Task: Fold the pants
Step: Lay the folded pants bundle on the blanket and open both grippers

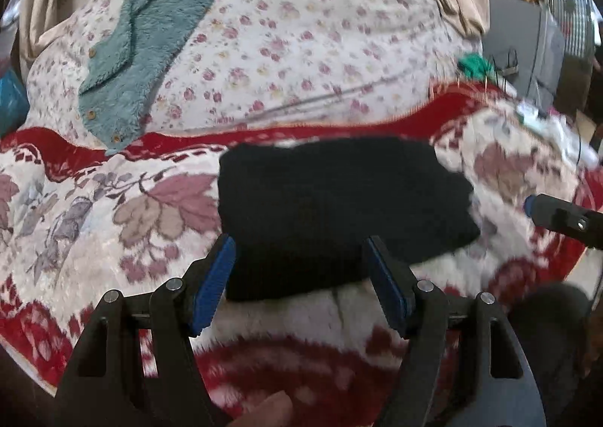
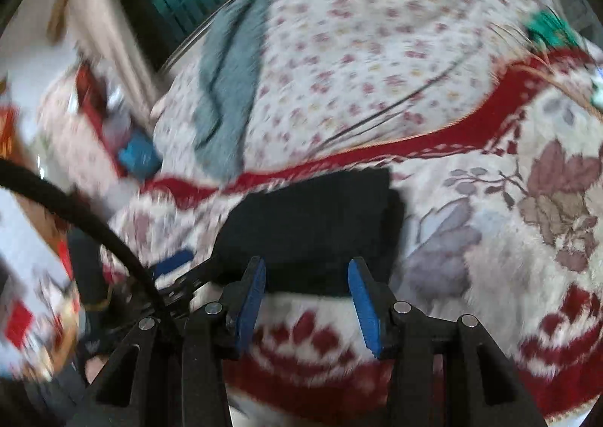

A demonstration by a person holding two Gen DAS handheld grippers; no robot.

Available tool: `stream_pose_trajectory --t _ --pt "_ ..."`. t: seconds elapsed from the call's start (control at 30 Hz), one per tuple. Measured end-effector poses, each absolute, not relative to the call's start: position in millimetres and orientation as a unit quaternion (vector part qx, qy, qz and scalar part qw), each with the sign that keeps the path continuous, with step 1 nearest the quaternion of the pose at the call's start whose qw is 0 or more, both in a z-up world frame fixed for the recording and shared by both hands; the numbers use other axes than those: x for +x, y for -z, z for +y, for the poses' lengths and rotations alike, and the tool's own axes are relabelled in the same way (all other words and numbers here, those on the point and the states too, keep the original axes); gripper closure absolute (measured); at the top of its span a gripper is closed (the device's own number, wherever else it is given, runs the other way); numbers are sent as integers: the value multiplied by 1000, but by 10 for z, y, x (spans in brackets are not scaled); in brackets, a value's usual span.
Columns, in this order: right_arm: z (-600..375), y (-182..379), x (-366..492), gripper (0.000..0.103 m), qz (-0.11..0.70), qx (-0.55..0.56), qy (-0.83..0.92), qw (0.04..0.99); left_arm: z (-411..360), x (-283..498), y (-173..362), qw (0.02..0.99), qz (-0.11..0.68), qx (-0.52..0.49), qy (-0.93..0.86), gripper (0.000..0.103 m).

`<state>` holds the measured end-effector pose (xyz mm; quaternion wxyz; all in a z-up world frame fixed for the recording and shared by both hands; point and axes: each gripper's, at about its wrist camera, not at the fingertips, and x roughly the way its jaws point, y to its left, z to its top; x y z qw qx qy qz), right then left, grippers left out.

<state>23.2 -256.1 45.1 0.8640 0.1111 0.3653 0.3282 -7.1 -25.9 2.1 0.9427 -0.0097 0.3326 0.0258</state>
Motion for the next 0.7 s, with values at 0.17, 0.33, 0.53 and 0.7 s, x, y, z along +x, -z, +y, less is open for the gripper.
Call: stream_pose_trajectory --t 0.17,0.33,0.53,0.7 --pt "-2485 -378 145 57 378 84 -308 869 -310 -98 5 943 330 11 -46 32" --pt "-2493 -315 244 57 394 94 -295 865 -235 -72 58 937 345 -19 -48 32" --pt "-2478 -319 245 57 396 90 -298 864 -247 -37 105 931 361 -27 -44 32" --pt "-2474 -315 243 57 395 91 -301 863 -270 -22 127 928 369 -24 -43 32"
